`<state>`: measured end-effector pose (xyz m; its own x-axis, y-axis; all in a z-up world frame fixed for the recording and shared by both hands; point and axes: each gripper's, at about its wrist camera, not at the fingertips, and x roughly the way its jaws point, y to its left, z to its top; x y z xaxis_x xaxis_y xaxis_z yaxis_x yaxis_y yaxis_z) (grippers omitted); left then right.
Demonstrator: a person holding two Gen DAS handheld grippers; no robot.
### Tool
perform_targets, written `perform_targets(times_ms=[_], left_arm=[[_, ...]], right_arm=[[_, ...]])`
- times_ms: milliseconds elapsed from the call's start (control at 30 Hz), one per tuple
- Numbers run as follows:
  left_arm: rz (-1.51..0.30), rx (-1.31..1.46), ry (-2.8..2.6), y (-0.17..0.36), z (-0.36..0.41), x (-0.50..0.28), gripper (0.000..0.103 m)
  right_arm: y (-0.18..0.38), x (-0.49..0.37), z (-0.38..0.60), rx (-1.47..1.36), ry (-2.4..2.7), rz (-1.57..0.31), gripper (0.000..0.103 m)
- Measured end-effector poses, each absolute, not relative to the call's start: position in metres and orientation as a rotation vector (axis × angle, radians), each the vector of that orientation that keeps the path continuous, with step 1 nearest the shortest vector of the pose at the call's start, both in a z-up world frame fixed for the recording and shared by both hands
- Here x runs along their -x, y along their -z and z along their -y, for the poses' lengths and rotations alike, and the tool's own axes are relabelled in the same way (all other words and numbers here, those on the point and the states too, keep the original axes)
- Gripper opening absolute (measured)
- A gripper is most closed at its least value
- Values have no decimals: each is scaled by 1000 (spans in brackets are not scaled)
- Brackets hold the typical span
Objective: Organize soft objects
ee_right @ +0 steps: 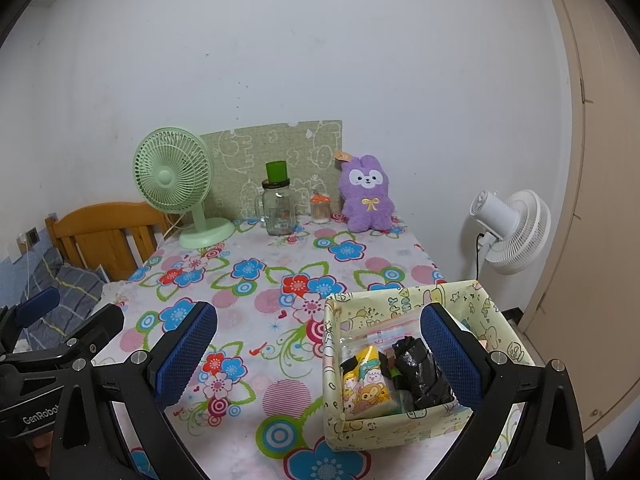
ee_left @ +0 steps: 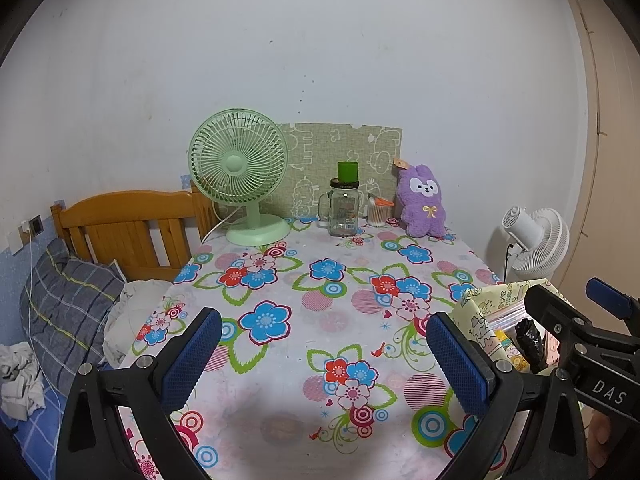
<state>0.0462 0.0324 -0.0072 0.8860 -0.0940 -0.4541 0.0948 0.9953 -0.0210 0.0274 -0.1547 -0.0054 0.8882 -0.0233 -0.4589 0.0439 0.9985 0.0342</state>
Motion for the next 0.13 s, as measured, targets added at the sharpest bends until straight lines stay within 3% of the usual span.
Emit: perform_targets(times_ms=[133], left_arm=[[-472,-3,98,7,-33,-47,103]], right_arm=[[5,-28,155,-43,34,-476,103]])
